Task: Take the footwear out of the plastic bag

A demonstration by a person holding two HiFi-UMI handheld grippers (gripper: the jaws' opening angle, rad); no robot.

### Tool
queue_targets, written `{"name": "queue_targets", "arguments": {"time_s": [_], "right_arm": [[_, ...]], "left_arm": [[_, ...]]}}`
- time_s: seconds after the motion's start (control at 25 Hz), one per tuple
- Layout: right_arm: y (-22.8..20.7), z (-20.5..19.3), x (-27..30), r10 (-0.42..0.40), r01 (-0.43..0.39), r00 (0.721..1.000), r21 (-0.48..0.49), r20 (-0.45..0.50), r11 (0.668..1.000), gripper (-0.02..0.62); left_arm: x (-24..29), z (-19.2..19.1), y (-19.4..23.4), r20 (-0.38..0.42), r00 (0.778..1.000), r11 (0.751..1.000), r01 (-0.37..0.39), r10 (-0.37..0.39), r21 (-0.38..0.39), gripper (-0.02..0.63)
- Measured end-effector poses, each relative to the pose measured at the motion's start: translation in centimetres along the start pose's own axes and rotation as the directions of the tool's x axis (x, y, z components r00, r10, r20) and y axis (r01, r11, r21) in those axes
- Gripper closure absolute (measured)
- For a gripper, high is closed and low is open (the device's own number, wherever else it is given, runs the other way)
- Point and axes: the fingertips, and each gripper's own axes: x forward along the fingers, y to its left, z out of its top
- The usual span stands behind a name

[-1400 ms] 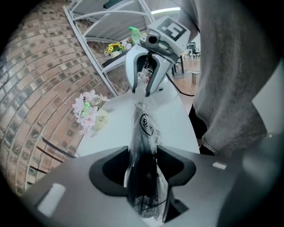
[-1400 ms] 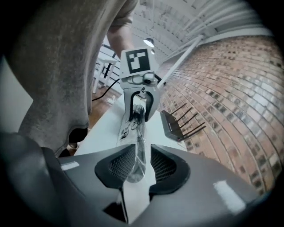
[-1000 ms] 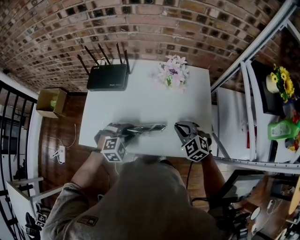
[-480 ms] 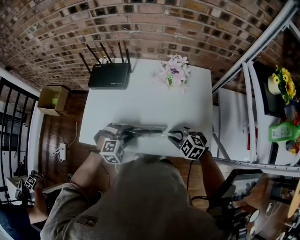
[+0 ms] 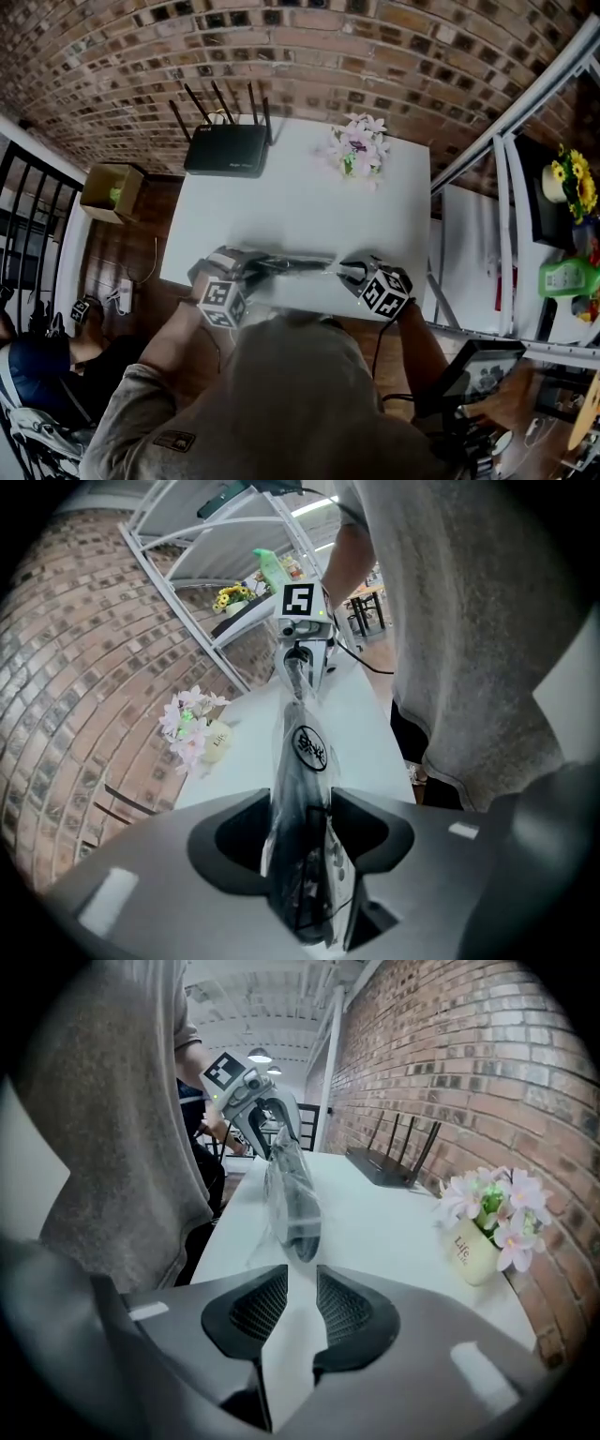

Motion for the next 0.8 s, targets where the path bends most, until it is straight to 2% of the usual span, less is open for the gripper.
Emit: {"name": "queue_targets", "arguments": {"time_s": [0.28, 0.48, 0.8], "right_arm": [[0.7, 1.3, 0.9, 0.056, -0.055, 0.997, -0.027, 0.050, 0.998, 0.436], [1.6, 1.8, 1.2, 0.106, -0.104, 0.992, -0.042, 0.066, 0.994, 0.439], [2.4, 2.7, 1.4, 0.137, -0.134, 0.986, -0.036, 0.098, 0.990, 0.428]], "left_arm": [[-0.1, 0.2, -0.6, 0.003, 1.000, 1.000, 0.023, -0.023, 0.019, 0.405], [-0.2, 0.2, -0.5, -0.003, 1.000, 1.000, 0.022, -0.022, 0.014, 0.402], [-0.2, 0.2, -0.8, -0.019, 0.999, 0.999, 0.036, -0.037, -0.012, 0.393]]}}
